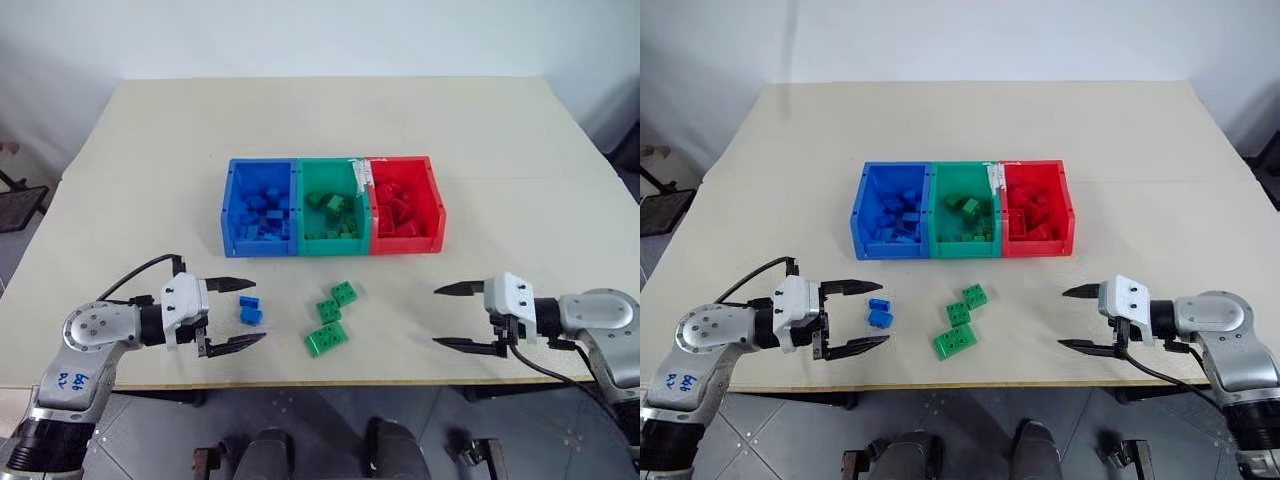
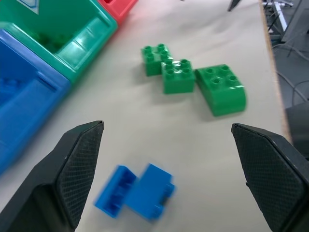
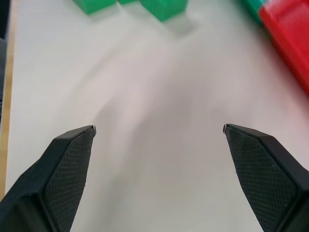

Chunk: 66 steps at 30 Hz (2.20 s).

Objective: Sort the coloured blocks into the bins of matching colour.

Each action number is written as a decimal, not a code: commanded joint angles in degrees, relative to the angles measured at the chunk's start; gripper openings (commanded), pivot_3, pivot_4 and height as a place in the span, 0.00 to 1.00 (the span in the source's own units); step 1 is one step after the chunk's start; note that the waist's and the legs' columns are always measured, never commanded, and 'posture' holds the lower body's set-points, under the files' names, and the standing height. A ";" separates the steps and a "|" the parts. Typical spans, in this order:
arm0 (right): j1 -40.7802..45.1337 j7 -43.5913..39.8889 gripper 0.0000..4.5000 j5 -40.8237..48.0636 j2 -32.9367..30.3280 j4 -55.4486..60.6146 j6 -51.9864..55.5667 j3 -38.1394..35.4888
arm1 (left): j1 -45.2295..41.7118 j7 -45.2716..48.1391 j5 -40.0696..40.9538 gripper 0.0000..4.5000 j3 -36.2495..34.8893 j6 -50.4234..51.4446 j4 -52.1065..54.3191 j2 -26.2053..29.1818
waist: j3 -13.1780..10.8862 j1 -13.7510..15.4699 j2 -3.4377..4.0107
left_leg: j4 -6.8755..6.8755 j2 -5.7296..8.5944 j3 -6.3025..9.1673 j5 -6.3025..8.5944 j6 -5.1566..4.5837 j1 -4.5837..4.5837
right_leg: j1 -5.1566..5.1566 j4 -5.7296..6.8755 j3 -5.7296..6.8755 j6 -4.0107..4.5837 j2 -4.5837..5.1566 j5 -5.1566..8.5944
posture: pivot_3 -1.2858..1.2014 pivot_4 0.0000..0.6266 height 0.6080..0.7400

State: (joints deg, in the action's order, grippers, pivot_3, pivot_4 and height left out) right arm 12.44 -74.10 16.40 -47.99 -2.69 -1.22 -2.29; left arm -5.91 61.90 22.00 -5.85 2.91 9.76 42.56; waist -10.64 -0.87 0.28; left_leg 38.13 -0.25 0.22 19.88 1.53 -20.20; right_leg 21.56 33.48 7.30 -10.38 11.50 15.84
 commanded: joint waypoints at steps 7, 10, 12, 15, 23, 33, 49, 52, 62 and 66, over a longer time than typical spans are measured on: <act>16.16 4.86 0.98 -5.99 11.61 -2.62 7.45 13.13 | 3.22 -0.37 0.42 1.00 -3.14 -1.62 1.06 1.09 | 0.00 -0.68 0.01 | -0.01 -0.03 0.05 0.03 0.01 -0.02 | 0.01 0.01 0.04 0.00 -0.01 0.00 | 0.52 0.24 1.00; 20.02 4.59 0.98 -7.96 14.50 -6.39 7.87 16.17 | 4.80 -1.39 0.56 1.00 -4.24 -1.08 2.58 1.20 | 0.00 -0.46 0.00 | 0.01 -0.02 0.11 0.03 0.01 -0.05 | 0.02 0.02 0.09 0.00 -0.01 0.00 | 0.52 0.24 1.00; 21.87 4.02 0.98 -8.94 16.00 -8.76 6.72 17.76 | 6.39 -1.77 0.40 1.00 -4.89 -1.19 3.46 1.22 | 0.00 -0.19 0.00 | 0.04 0.00 0.14 0.04 0.00 -0.10 | 0.02 0.01 0.11 0.00 0.00 0.00 | 0.52 0.24 1.00; 23.54 3.56 0.78 -9.22 17.73 -11.60 5.71 18.62 | 8.18 -2.50 0.30 1.00 -5.49 -1.17 4.71 1.15 | 0.00 -0.22 0.00 | 0.03 0.00 0.14 0.05 0.00 -0.10 | 0.03 0.01 0.11 0.00 0.00 0.00 | 0.52 0.24 1.00; 23.33 2.56 0.14 -8.12 18.91 -11.69 5.35 17.62 | 9.43 -5.12 1.02 1.00 -6.26 0.09 6.69 0.42 | 0.00 -0.65 0.01 | 0.02 -0.02 0.14 0.05 0.01 -0.08 | 0.03 0.01 0.12 0.00 -0.02 0.00 | 0.52 0.24 1.00; 23.09 3.23 0.01 -1.20 14.99 -3.87 13.50 9.90 | 8.06 -8.48 3.61 1.00 -9.01 2.68 5.73 -1.60 | 0.00 -0.60 0.01 | 0.01 -0.05 0.14 0.06 0.02 -0.06 | 0.03 0.02 0.12 0.00 -0.03 0.00 | 0.52 0.24 1.00; 29.22 1.80 0.90 -10.17 21.55 -16.10 1.23 19.93 | 6.51 -4.80 1.26 1.00 -6.50 0.49 3.09 -0.32 | 0.00 -0.78 0.01 | 0.01 -0.04 0.13 0.07 0.03 -0.06 | 0.03 0.02 0.11 0.00 -0.05 0.00 | 0.52 0.24 1.00; 31.54 0.18 0.90 -11.66 23.02 -20.91 -1.59 21.25 | 7.02 -4.45 1.40 1.00 -6.78 0.68 3.53 -0.20 | 0.00 -0.91 0.01 | 0.01 -0.05 0.13 0.06 0.03 -0.05 | 0.03 0.03 0.11 0.00 -0.05 0.00 | 0.52 0.24 1.00; 35.24 -5.11 0.78 -12.26 27.44 -28.72 -2.69 22.36 | 6.47 -4.01 1.27 1.00 -7.23 0.59 2.89 0.18 | 0.00 -0.93 0.01 | 0.01 -0.08 0.14 0.07 0.04 -0.04 | 0.04 0.04 0.12 0.00 -0.08 0.00 | 0.52 0.24 1.00; 35.22 -3.70 0.48 -12.05 26.69 -28.44 -3.08 20.50 | 6.90 -4.33 1.26 1.00 -7.48 0.60 3.34 0.02 | 0.00 -0.88 0.01 | 0.01 -0.07 0.14 0.07 0.04 -0.05 | 0.04 0.04 0.11 0.00 -0.08 0.00 | 0.52 0.24 1.00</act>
State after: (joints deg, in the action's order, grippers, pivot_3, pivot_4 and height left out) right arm 46.72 -78.16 3.88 -20.72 -31.91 -3.67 19.67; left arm 0.70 57.60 23.28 -12.22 4.22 12.43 41.85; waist -10.64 -1.75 0.29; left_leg 38.14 -0.32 0.36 19.96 1.58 -20.25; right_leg 21.60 33.52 7.41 -10.38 11.43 15.84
